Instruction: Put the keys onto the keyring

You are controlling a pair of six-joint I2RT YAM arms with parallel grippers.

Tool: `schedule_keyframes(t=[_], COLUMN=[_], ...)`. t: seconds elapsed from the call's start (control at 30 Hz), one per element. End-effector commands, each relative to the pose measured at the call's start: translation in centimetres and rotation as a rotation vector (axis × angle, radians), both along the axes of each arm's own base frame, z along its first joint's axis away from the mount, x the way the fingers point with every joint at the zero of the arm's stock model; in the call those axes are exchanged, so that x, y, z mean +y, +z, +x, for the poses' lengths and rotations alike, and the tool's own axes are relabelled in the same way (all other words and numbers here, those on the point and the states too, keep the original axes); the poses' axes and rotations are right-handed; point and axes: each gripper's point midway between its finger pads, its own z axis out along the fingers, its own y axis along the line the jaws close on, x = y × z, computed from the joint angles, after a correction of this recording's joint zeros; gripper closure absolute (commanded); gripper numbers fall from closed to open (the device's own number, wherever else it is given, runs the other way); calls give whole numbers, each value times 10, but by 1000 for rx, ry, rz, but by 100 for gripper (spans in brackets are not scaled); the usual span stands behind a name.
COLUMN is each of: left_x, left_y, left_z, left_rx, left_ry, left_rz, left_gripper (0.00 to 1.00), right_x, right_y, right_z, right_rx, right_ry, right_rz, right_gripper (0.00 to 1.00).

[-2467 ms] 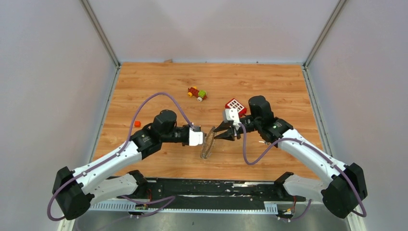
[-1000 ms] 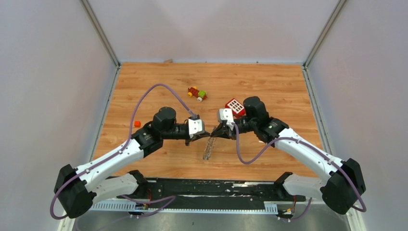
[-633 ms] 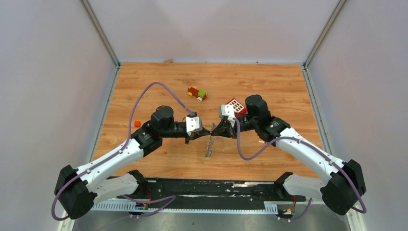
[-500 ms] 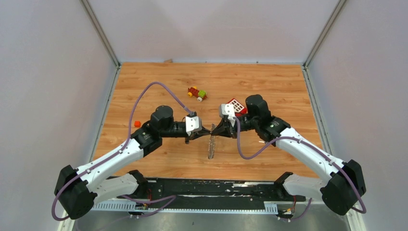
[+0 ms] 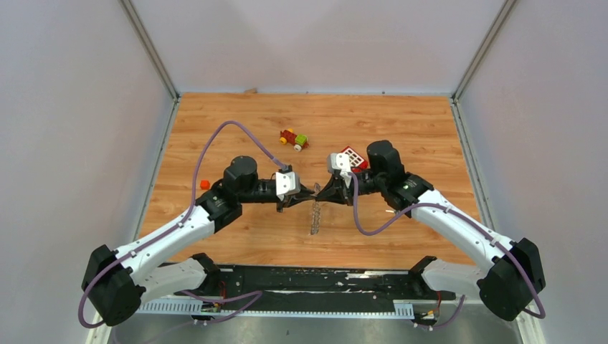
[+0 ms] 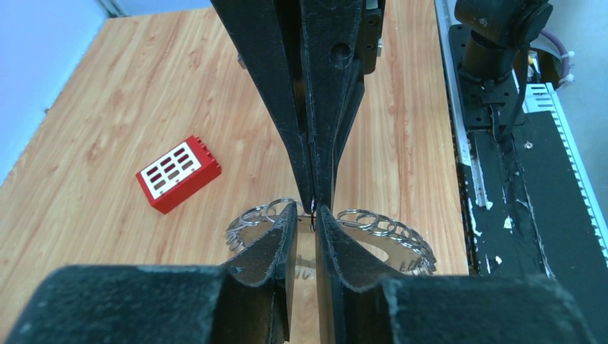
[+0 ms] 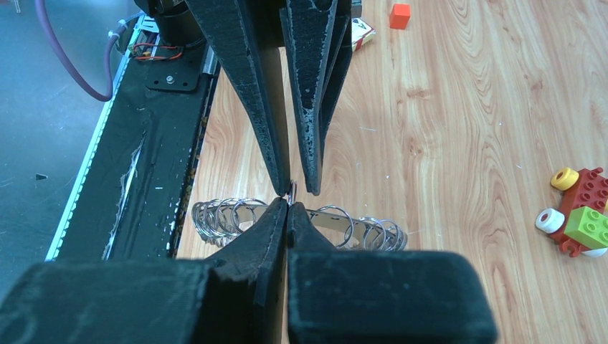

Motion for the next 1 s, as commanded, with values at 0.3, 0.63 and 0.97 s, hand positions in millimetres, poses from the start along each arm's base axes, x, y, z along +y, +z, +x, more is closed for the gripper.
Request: schedule_keyframes(t=[0.3,0.63,0.97], left_x=[-2,-2,-1], left_y=[-4,-7,-9], left_z=[-7,-6,-7], left_rx=[23,22,28], left_ry=[-63,-63,-72], left_rz=[-5,7,11], left_gripper=[67,75,80], right_x=[3,2,1], right_y=[40,40,39], right_z=[4,3,4], right_rx=[-101,-103,-103], right_ry=[13,18,16], right_rz=[94,96,95], right_gripper=[100,100,100])
